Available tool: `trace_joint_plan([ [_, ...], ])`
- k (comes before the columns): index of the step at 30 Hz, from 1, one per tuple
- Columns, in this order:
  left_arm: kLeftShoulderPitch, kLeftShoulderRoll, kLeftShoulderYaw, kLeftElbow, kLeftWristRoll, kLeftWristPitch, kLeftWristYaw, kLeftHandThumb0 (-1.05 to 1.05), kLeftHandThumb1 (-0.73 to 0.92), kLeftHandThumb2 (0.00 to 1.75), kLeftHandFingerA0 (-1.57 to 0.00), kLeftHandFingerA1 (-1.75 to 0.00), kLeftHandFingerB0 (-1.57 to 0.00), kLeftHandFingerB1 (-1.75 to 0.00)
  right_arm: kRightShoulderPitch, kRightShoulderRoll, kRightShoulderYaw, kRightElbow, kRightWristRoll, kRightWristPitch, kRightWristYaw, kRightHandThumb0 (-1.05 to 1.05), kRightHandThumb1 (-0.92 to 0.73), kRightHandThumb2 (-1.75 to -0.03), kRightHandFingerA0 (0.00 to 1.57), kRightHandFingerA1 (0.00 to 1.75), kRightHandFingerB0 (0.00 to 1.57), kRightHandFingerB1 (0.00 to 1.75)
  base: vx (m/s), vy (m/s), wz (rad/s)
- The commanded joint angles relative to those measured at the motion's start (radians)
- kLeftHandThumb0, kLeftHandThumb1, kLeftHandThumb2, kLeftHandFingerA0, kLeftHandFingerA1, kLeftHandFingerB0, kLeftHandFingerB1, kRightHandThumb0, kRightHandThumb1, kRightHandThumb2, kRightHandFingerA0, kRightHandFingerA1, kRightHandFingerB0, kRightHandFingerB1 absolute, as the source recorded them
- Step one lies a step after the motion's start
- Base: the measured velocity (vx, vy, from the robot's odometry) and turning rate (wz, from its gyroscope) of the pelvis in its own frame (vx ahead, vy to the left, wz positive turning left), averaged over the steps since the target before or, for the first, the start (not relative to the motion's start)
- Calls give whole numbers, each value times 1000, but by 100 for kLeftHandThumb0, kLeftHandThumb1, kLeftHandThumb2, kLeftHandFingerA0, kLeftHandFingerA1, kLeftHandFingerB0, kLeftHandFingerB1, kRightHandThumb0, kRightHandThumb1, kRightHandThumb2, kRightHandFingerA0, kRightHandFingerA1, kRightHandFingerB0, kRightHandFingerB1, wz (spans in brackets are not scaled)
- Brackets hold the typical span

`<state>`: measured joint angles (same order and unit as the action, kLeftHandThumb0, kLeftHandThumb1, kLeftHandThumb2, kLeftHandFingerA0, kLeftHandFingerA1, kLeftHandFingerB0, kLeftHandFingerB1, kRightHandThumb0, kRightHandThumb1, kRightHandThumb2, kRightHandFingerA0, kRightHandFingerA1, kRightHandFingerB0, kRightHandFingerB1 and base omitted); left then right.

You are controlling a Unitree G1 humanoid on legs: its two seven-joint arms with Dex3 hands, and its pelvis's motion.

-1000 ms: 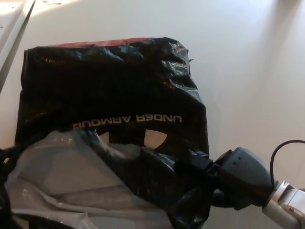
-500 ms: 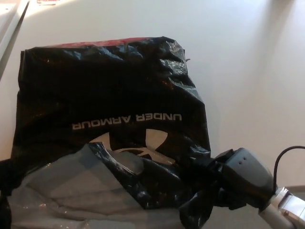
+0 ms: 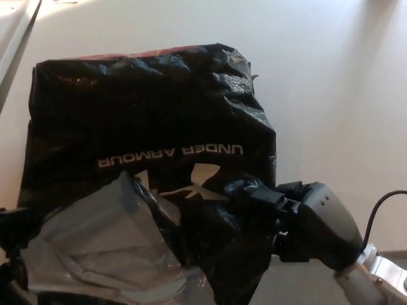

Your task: A plastic bag is kept infront of the robot in the middle of the desk and the robot uses both its hands to grab it from the top and lifts it up and then releases it.

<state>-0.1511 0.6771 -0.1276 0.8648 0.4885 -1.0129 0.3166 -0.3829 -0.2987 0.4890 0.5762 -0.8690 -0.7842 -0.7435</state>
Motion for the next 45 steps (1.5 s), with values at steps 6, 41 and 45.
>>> trace_joint_plan([
  [6,56,27,26,-171,-51,10,-84,-21,73,61,-91,-160,-69,-63,148,-19,-91,-486,408,28,285,-22,-68,-61,118,132,65,57,0,0,0],
  [41,-157,25,375,-1111,-430,333,-187,-43,89,66,-117,-145,-75,-143,156,36,-384,-757,663,259,511,-30,-70,-60,131,109,70,57,0,0,0],
  [45,-166,15,411,-1192,-468,417,-202,-46,87,66,-116,-148,-75,-145,166,47,-402,-810,685,274,527,-30,-69,-60,131,110,70,56,0,0,0],
])
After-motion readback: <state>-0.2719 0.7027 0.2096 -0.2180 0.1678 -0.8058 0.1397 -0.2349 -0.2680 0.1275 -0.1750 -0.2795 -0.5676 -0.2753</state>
